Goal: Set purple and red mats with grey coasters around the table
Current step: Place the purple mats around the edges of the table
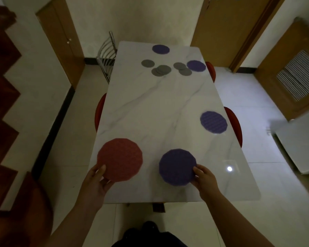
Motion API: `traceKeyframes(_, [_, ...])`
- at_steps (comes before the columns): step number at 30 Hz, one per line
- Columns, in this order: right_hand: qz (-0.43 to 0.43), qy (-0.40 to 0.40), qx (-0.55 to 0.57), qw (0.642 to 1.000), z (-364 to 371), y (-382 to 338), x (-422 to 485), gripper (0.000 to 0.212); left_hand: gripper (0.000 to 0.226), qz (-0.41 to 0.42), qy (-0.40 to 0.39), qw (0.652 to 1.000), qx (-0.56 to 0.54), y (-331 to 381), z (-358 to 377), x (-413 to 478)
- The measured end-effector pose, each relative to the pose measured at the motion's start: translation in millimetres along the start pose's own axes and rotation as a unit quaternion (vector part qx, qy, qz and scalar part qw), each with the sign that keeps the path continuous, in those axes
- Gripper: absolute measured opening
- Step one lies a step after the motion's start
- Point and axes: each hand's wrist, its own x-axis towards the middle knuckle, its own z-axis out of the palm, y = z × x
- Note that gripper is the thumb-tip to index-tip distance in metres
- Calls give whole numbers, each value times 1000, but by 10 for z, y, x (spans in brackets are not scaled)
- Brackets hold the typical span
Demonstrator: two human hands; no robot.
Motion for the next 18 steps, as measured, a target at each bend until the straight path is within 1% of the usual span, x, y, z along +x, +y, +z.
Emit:
traceKeyframes(2, [10,29,-9,999,-60,108,78,15,30,-1,8,1000,1,-32,5,31])
traceKeyframes(5, [25,56,-14,998,-137,232,195,20,27,-6,5,1000,6,-64,76,58])
traceKeyframes(9, [36,74,-49,995,-143,295,270,24,36,-8,3,1000,18,-81,199,81])
traceKeyframes(11, [10,96,-119,988,-119,310,309,24,39,-9,-1,1000,20,-83,247,79])
traceKeyframes(13, [-15,105,-208,972,-97,314,334,23,38,-11,1,1000,22,-102,268,71])
traceKeyframes(15, [-20,101,-275,956,-95,327,349,25,38,-15,7,1000,24,-133,265,60])
traceKeyframes(18, [-14,82,-339,937,-107,334,393,27,37,-16,4,1000,14,-157,242,43])
